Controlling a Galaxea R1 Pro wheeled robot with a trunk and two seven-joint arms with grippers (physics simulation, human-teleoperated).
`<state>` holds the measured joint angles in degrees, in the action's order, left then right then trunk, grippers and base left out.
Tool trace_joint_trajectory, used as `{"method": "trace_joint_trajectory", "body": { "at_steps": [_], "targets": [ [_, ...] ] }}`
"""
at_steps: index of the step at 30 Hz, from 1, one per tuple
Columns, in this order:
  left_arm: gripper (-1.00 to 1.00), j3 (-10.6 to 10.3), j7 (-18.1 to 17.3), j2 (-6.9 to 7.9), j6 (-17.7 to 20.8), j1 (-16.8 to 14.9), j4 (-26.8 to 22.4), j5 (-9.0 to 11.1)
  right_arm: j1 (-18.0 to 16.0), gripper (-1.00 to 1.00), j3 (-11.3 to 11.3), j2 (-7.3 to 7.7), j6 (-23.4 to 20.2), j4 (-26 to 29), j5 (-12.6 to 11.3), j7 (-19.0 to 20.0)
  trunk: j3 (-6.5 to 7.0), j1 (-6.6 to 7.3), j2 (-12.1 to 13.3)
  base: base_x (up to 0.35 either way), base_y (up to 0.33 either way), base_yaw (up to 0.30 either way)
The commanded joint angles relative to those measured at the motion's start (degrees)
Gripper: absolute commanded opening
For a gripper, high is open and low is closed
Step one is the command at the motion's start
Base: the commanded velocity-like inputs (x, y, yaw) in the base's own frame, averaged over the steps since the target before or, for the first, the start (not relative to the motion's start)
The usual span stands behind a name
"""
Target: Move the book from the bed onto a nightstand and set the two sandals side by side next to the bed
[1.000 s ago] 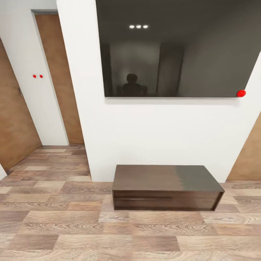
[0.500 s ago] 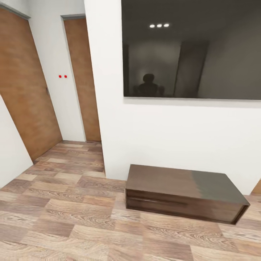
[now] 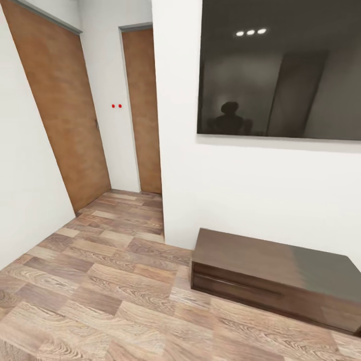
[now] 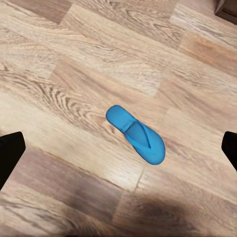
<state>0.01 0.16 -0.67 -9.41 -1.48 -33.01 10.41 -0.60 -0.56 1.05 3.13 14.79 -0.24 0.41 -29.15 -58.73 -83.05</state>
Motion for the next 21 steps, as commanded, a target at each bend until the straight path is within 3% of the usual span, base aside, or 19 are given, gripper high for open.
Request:
{"method": "trace_joint_trajectory", "body": {
  "at_steps": [1,21],
  "targets": [
    [1.0,0.0,0.0,-0.03,-0.2,0.0,0.0,0.3,0.0,1.0,-0.1,0.0,0.2,0.0,0.0,0.0,-0.06,0.0,0.0,0.0,0.0,0.291],
    [1.0,0.0,0.0,-0.03,-0.2,0.0,0.0,0.3,0.0,1.0,-0.1,0.0,0.2,0.0,0.0,0.0,-0.06,0.0,0.0,0.0,0.0,0.29]
  ]
}}
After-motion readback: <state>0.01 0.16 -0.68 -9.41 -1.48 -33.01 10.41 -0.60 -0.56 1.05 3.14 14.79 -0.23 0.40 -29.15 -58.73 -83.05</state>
